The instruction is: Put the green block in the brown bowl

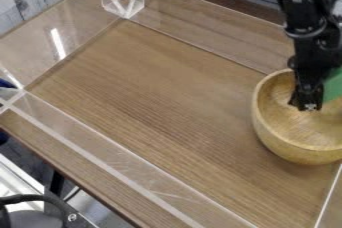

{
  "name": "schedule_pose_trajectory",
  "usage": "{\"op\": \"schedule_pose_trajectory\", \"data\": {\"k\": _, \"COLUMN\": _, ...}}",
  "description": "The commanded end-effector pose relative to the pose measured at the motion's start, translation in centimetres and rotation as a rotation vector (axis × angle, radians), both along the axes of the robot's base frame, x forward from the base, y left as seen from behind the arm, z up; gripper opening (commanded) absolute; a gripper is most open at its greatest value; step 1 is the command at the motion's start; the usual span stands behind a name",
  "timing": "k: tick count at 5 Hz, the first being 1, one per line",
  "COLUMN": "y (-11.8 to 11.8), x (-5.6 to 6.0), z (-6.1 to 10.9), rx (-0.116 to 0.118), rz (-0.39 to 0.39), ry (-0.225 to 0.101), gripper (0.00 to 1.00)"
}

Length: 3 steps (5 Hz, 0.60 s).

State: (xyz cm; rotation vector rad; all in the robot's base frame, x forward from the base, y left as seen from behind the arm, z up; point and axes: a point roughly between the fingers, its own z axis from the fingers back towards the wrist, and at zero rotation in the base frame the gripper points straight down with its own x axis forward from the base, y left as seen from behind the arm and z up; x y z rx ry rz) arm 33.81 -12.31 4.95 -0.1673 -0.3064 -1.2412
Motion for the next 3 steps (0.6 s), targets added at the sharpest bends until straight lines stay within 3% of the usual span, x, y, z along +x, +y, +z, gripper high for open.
{"op": "schedule_pose_trajectory", "data": {"k": 1, "y": -1.6, "x": 2.3, "z": 1.0, "rx": -0.047, "rz": -0.031, "ry": -0.058, "gripper": 0.00}}
{"op": "schedule_pose_trajectory", "data": {"k": 2, "y": -2.2, "x": 3.3, "z": -0.2, "rx": -0.074, "rz": -0.044, "ry": -0.034, "gripper": 0.00}}
{"op": "schedule_pose_trajectory", "data": {"k": 3, "y": -2.1, "x": 3.2, "z": -0.8, "rx": -0.099, "rz": -0.031, "ry": -0.007, "gripper": 1.00}}
